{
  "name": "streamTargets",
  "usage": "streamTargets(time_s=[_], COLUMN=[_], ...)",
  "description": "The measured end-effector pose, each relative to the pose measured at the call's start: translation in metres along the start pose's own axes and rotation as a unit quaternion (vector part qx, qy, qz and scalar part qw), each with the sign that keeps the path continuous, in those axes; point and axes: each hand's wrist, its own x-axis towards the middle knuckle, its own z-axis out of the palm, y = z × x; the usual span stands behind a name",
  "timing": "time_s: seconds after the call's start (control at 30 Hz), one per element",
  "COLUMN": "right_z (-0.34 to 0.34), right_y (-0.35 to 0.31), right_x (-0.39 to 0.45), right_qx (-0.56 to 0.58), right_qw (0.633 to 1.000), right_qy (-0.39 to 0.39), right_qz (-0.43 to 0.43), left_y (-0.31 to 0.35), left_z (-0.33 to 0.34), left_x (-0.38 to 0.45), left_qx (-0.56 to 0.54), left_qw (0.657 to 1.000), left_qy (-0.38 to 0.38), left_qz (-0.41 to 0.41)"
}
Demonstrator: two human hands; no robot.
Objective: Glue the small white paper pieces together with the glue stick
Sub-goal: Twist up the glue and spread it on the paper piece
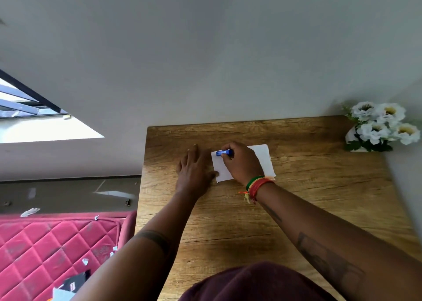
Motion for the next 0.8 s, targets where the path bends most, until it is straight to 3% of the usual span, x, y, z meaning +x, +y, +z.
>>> streamTargets(time_s=[0.4, 0.8], right_z=[-0.004, -0.028], right_y=[0.002, 0.018], right_x=[0.008, -0.005], right_qx=[-0.080, -0.127], right_qw=[0.996, 0.990], right_qy=[0.000, -0.004], right_qz=[-0.035, -0.059], left_y=[0.001, 0.013], left_z=[0.002, -0.003], left_x=[0.000, -0.004], left_qx=[-0.002, 0.104], left_qw=[1.000, 0.992], left_qy=[-0.007, -0.040], left_qz=[0.011, 0.060])
